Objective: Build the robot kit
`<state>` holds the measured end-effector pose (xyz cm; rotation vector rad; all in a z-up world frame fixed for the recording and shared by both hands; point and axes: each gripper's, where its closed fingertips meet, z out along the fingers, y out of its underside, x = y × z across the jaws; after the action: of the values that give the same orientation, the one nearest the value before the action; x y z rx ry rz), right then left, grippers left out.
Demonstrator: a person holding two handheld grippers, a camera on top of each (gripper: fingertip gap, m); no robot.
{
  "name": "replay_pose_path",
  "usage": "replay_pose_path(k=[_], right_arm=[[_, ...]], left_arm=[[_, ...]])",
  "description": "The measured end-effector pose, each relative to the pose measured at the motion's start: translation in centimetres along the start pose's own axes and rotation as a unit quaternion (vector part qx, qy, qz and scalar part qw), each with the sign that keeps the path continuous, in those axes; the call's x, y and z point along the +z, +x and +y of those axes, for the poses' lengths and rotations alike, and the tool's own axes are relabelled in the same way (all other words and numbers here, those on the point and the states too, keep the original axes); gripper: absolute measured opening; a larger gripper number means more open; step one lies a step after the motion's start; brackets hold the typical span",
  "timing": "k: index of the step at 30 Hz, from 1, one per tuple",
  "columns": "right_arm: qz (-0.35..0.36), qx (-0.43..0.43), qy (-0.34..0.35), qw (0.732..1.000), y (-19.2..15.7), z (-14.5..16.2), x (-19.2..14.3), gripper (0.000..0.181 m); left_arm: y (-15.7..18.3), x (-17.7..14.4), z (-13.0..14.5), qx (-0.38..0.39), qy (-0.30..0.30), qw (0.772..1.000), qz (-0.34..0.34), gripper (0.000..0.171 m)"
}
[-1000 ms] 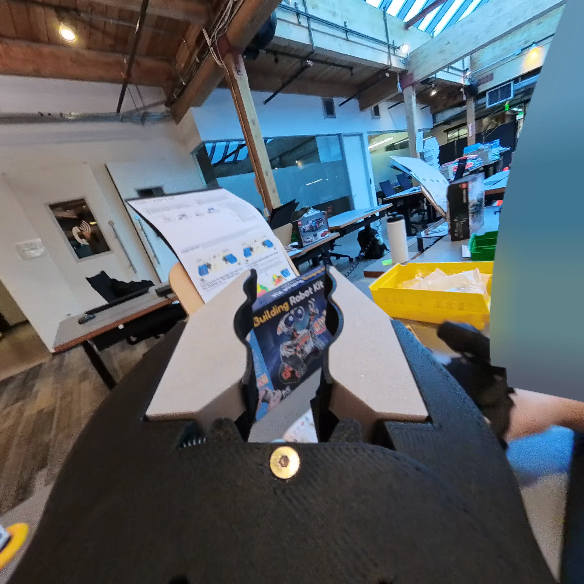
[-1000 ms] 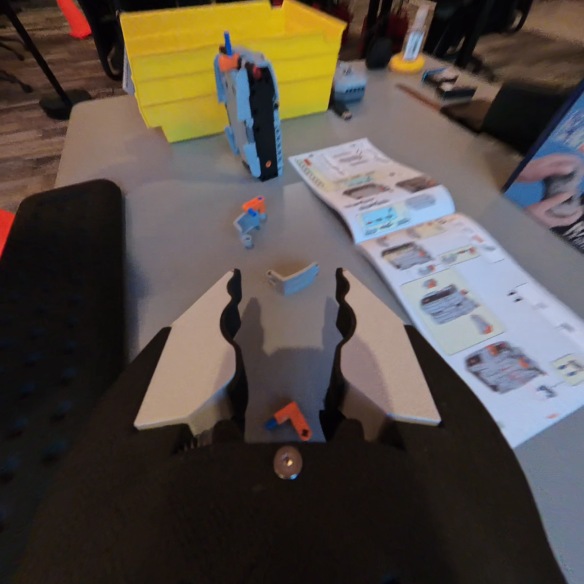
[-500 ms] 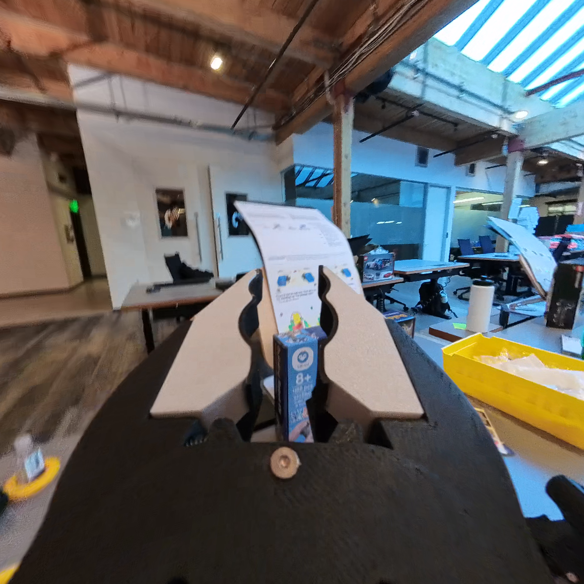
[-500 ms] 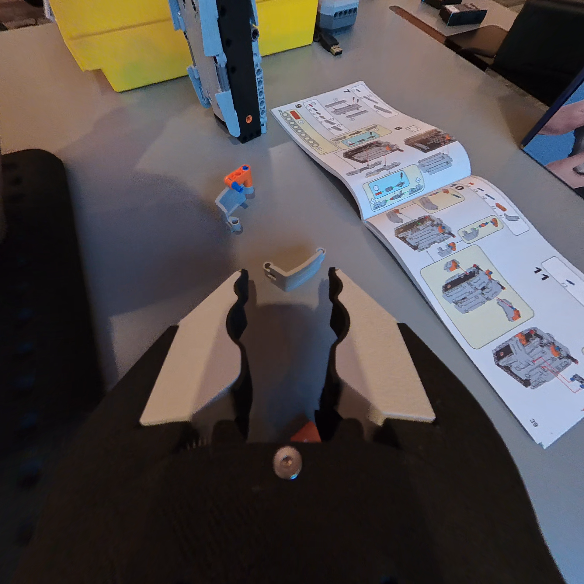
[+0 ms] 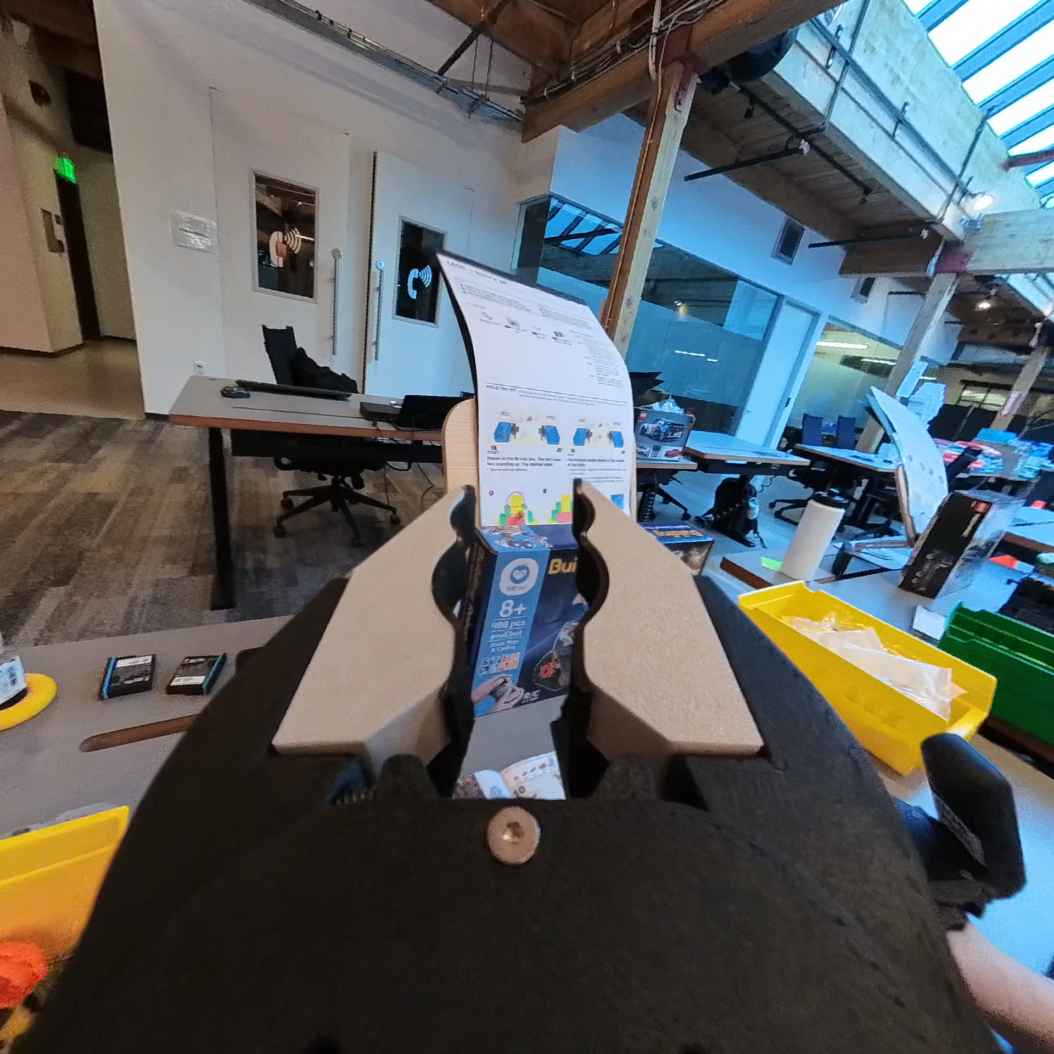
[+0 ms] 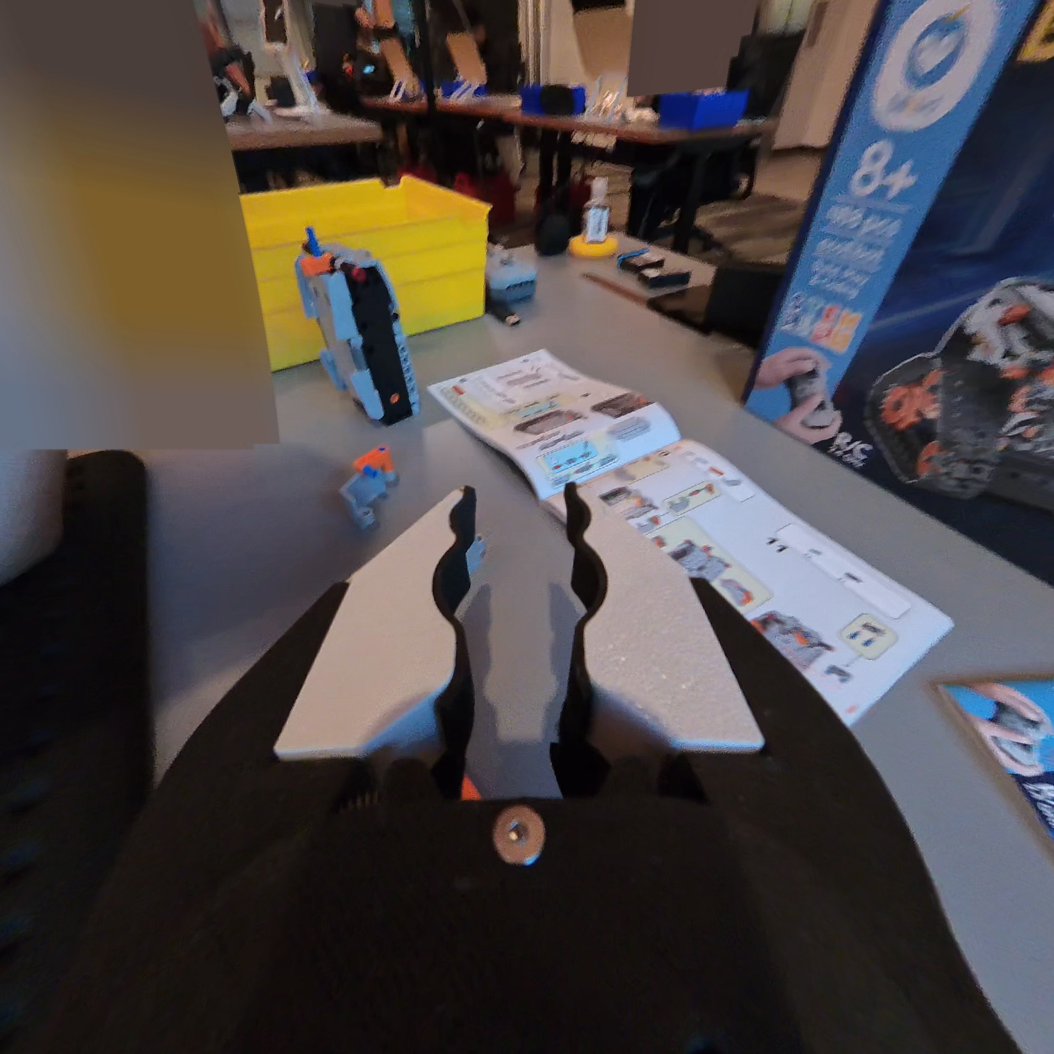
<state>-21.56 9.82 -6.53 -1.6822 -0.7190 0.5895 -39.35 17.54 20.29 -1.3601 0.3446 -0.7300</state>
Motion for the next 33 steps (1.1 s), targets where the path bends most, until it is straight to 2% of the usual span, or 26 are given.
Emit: replay_pose_path(k=[4,9,15,19,22,24,27,30,33], right_arm=[[0.036,-0.014,0.015,0.999,1.9,-0.5,-0.9,0.027],[0.045,-0.015,0.013,0.999,2.6,-0.5,-1.1,0.027],[0.055,-0.045,-0.015,0.997,3.7,0.2,-1.4,0.027],[0.005,-0.098,-0.082,0.992,3.9,2.1,-2.1,0.028],[-0.103,-0.127,-0.171,0.972,2.2,5.6,-3.8,0.030],[-0.136,-0.147,-0.208,0.957,1.8,7.4,-5.0,0.029],[-0.152,-0.159,-0.227,0.949,1.6,8.3,-6.0,0.027],[-0.205,-0.136,-0.194,0.950,-0.6,7.4,-5.9,0.025],[-0.227,-0.150,-0.211,0.939,-1.7,8.4,-5.7,0.025]], left_arm=[[0.5,-0.2,-0.1,0.005,-0.003,1.000,0.005,0.031],[0.6,0.4,0.8,0.002,-0.025,1.000,0.011,0.031],[1.0,1.3,2.2,0.009,-0.062,0.998,0.018,0.031],[1.3,1.8,3.2,0.008,-0.087,0.996,0.028,0.030],[1.7,2.0,4.0,0.008,-0.106,0.994,0.037,0.029],[1.9,2.2,4.3,0.010,-0.114,0.993,0.039,0.029],[2.4,2.4,4.6,0.016,-0.120,0.992,0.043,0.029],[2.7,2.6,4.9,0.022,-0.128,0.990,0.047,0.029],[2.9,2.7,5.1,0.023,-0.133,0.990,0.049,0.029]])
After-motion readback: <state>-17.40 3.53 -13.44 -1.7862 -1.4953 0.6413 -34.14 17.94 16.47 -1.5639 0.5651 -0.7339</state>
